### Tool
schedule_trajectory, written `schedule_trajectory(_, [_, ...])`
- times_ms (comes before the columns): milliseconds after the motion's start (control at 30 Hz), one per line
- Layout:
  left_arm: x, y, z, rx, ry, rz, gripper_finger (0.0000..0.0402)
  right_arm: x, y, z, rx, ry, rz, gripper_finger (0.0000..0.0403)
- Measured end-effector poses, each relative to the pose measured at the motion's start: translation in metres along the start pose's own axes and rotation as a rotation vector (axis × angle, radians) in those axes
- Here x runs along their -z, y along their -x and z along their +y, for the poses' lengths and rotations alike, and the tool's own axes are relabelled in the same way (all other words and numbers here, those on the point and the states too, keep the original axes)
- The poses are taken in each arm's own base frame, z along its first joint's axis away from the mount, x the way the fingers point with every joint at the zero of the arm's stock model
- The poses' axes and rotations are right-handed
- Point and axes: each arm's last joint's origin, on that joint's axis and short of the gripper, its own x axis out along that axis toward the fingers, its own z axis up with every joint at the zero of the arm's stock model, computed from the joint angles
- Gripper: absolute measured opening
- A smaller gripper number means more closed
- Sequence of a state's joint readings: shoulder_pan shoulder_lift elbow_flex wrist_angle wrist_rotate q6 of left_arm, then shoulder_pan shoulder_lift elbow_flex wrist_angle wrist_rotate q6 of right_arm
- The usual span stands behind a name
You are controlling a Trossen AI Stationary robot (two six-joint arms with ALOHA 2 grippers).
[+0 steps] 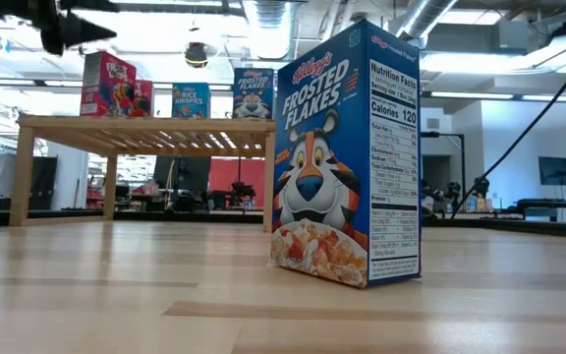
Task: Stack cereal on shelf
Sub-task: Put the top red cereal box the aligned with the other red cereal box on the shelf
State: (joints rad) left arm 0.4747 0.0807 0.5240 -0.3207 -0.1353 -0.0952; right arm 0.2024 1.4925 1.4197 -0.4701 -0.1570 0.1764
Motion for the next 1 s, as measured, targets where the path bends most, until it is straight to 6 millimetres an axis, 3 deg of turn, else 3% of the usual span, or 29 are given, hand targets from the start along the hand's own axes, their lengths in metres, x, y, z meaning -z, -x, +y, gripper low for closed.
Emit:
schedule_trajectory(167, [0.013,0.000,0.002,-0.030,0.031,0.120,0.0284,0.000,0.000,0.000,0.000,0.000,0.003,0.0317])
schedule_trajectory(600, [0.054,-0.012,0.009,-0.233,0.058,0.227,0.0284,0.000,0.000,0.000,0.000,0.000,0.002,0.0317])
schedule_trajectory(1000, [0.059,-0.013,0.011,-0.304,0.091,0.226,0.0284,0.000,0.000,0.000,0.000,0.000,0.002,0.0317])
